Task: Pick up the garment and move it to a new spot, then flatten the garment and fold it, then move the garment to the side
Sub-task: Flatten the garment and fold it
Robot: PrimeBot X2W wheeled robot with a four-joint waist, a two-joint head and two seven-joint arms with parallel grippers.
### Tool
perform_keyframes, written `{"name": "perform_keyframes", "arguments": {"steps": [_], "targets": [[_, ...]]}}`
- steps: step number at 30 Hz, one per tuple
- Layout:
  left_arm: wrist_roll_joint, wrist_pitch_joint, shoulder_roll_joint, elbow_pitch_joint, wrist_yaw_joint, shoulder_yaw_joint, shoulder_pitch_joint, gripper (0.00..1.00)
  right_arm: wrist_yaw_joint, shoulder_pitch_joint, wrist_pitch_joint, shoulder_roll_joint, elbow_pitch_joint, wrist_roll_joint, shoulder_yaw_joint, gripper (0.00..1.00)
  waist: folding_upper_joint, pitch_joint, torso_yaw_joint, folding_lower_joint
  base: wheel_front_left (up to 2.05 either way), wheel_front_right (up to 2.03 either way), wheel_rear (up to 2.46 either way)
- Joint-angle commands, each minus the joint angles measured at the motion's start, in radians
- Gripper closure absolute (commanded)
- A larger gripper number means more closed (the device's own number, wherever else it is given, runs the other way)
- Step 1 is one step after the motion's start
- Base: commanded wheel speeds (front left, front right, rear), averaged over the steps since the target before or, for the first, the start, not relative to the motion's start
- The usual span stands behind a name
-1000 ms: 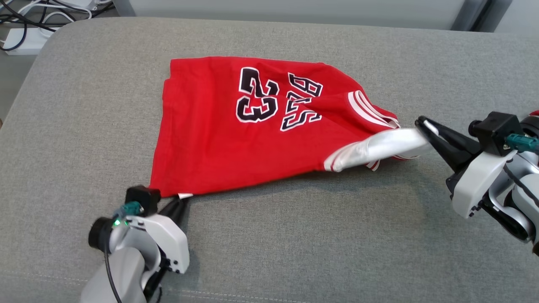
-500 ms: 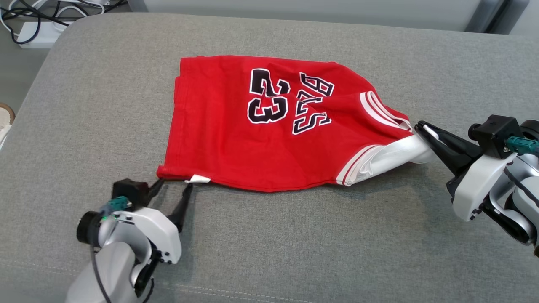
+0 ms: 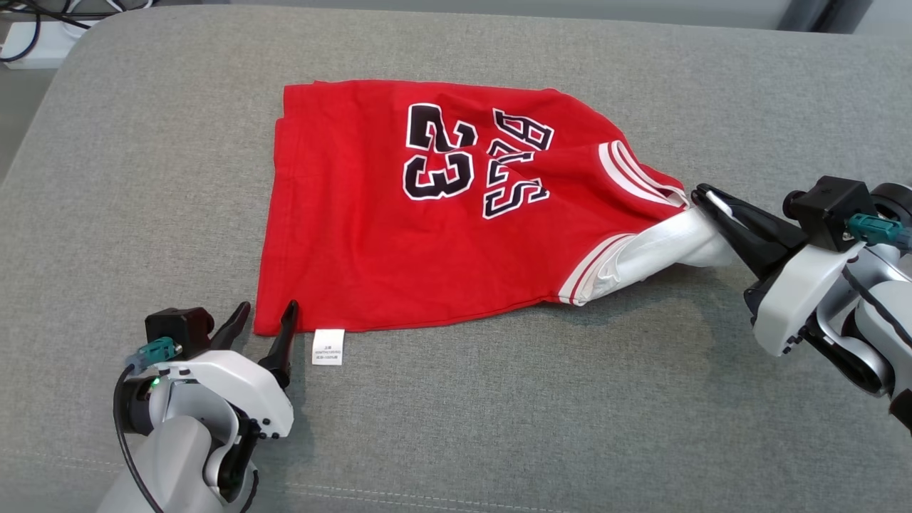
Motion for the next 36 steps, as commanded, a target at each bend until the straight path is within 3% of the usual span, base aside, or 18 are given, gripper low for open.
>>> {"name": "perform_keyframes", "arguments": {"steps": [1, 5, 8, 9, 10, 11, 17, 23, 31, 36], "targets": [[-0.013, -0.002, 0.021, -0.009, 0.014, 0.038, 0.001, 0.0, 0.0, 0.006, -0.012, -0.008, -0.007, -0.009, -0.003, 1.0, -0.0001, 0.003, -0.004, 0.0, 0.0, 0.0, 0.0], [-0.016, -0.007, 0.008, 0.012, 0.035, 0.039, 0.008, 0.0, 0.0, 0.001, -0.015, 0.001, 0.0, -0.013, 0.0, 1.0, -0.0001, 0.005, -0.011, 0.0, 0.0, 0.0, 0.0], [-0.027, -0.006, -0.001, 0.024, 0.032, 0.04, 0.013, 0.22, 0.0, -0.004, -0.017, 0.005, 0.004, -0.015, 0.001, 1.0, -0.0001, 0.008, -0.01, 0.0, 0.0, 0.0, 0.0], [-0.033, -0.008, -0.004, 0.027, 0.03, 0.042, 0.012, 0.43, 0.0, -0.005, -0.018, 0.006, 0.005, -0.015, 0.001, 1.0, -0.0001, 0.009, -0.009, 0.0, 0.0, 0.0, 0.0], [-0.036, -0.011, -0.006, 0.03, 0.029, 0.045, 0.009, 0.94, 0.0, -0.007, -0.019, 0.006, 0.006, -0.016, 0.002, 1.0, -0.0001, 0.01, -0.009, 0.0, 0.0, 0.0, 0.0], [-0.037, -0.015, -0.006, 0.034, 0.028, 0.045, 0.006, 1.0, 0.0, -0.008, -0.019, 0.006, 0.007, -0.016, 0.003, 1.0, -0.0001, 0.01, -0.008, 0.0, 0.0, 0.0, 0.0], [-0.067, -0.064, -0.002, 0.026, 0.005, 0.082, -0.031, 1.0, 0.0, -0.017, -0.024, 0.0, 0.011, -0.009, 0.009, 1.0, -0.0001, 0.005, -0.009, 0.0, 0.0, 0.0, 0.0], [-0.068, -0.067, 0.06, -0.043, -0.01, 0.109, -0.102, 1.0, 0.0, -0.027, -0.033, -0.026, 0.013, 0.005, -0.009, 1.0, -0.0001, -0.009, -0.005, 0.0, 0.0, 0.0, 0.0], [-0.051, 0.064, 0.156, -0.164, -0.008, 0.103, -0.229, 1.0, 0.0, -0.107, -0.017, -0.063, -0.032, -0.004, -0.026, 1.0, -0.0001, -0.036, -0.003, 0.0, 0.0, 0.0, 0.0], [-0.051, 0.147, 0.177, -0.205, -0.014, 0.09, -0.324, 1.0, 0.0, -0.195, 0.008, -0.063, -0.054, 0.011, -0.024, 1.0, -0.0001, -0.06, 0.0, 0.0, 0.0, 0.0, 0.0]]}}
